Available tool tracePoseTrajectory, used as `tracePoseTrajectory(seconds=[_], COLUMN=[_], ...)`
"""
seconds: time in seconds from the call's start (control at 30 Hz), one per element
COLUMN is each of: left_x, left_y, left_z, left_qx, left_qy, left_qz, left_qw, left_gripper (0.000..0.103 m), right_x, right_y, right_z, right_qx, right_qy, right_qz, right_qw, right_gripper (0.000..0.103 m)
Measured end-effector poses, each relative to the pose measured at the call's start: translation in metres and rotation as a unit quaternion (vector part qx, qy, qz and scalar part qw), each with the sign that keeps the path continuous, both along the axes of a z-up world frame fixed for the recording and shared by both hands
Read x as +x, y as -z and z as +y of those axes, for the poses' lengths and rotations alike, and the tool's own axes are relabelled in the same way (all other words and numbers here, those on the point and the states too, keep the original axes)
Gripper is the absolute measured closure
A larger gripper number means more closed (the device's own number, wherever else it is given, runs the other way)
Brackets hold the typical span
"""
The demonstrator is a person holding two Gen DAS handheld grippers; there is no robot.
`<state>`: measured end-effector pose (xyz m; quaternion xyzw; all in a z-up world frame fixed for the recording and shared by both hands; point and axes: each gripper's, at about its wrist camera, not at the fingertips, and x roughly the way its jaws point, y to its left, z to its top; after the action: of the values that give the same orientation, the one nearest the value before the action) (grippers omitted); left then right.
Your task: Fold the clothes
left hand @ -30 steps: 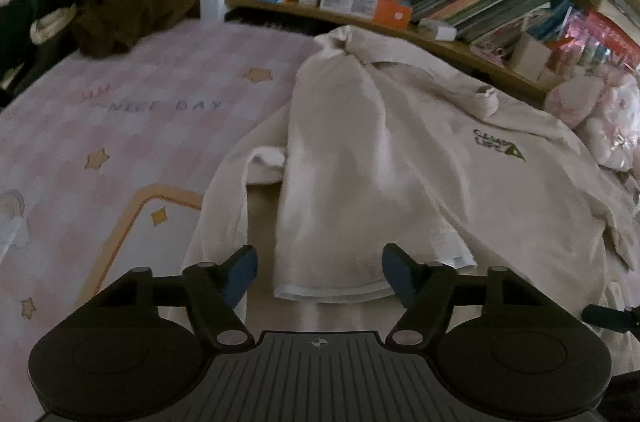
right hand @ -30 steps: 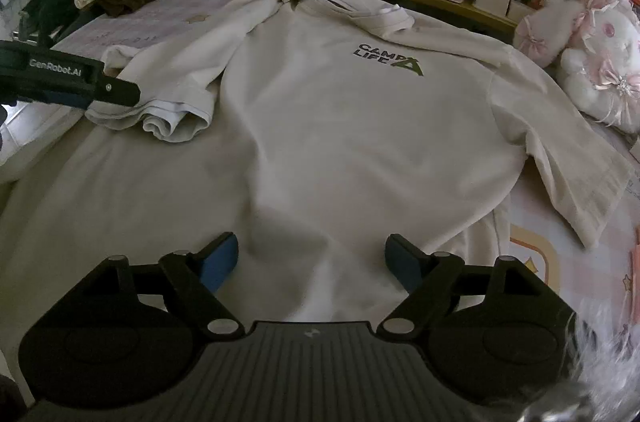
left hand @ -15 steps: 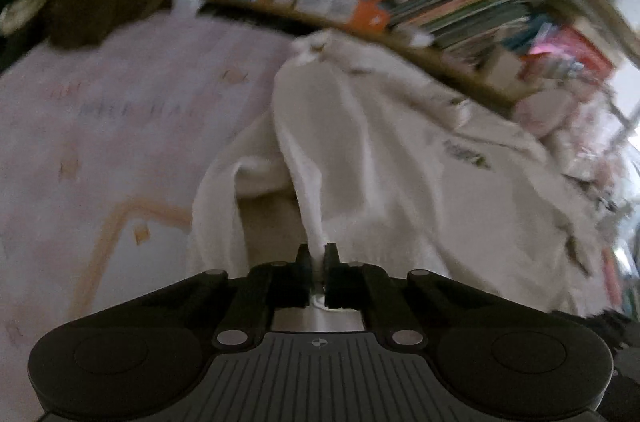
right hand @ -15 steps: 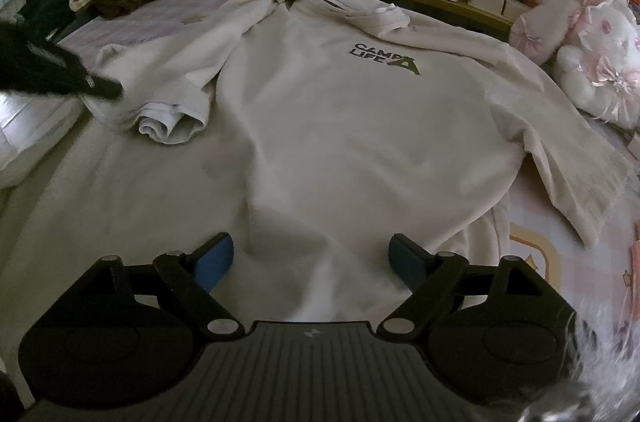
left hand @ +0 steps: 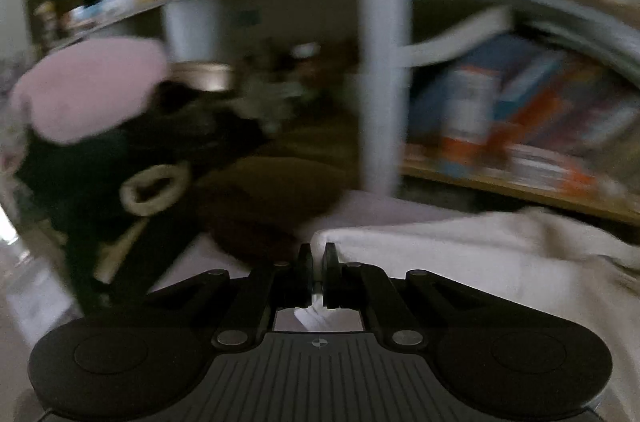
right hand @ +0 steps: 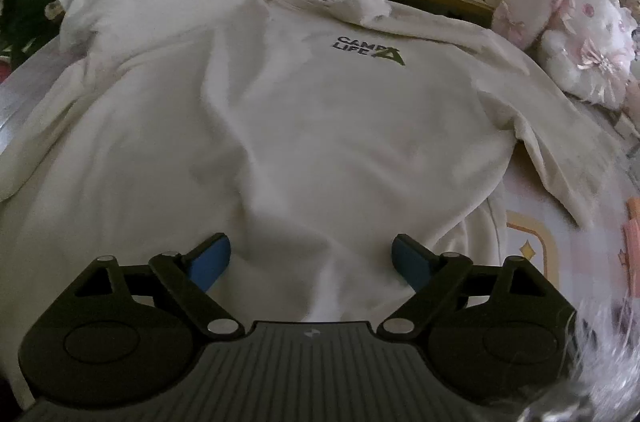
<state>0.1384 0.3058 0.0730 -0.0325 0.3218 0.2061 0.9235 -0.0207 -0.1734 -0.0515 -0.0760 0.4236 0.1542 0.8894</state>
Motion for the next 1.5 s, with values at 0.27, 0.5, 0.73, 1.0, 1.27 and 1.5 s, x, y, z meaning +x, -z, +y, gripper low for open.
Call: tracePoseTrajectory(seconds=[0.27, 0.5, 0.73, 1.0, 1.27, 1.5], left_x=[0.02, -0.029, -0.104, -0.181, -0.231, -0.252], left_y=[0.037, 0.026, 0.039, 0.061, 0.07, 0.068], left_z=[0.011, -0.016, -0.083, -0.14, -0.152, -0.14], left_qx=[0.015, 0.007, -0.012, -0.021, -0.047, -0.066], left_qy=[-0.054, 0.011, 0.105, 0.168, 0.166, 0.128], left_qz=[0.076, 0.042, 0.059, 0.106, 0.126, 0.13], left_qw=[0.9955, 0.999, 0.9926, 0.9798, 0.9769, 0.981], left_gripper=[0.066, 0.043, 0.032, 0.031, 0.031, 0.035], right_x=[0.001, 0.003, 0.005, -0.011, -0.044, -0.062], right_y=[0.002, 0.002, -0.002, -0.027, -0.035, -0.03], right_z=[0.004, 0.007, 0.003, -0.034, -0.088, -0.106], right_qx=[-0.002, -0.002, -0.001, -0.001, -0.032, -0.016], right_qy=[0.021, 0.025, 0.023, 0.046, 0.068, 0.08], right_qz=[0.002, 0.002, 0.013, -0.006, 0.023, 0.073], right_qw=[1.0, 1.0, 1.0, 0.999, 0.997, 0.994], right_gripper=[0.013, 0.012, 0.015, 0.018, 0.027, 0.041])
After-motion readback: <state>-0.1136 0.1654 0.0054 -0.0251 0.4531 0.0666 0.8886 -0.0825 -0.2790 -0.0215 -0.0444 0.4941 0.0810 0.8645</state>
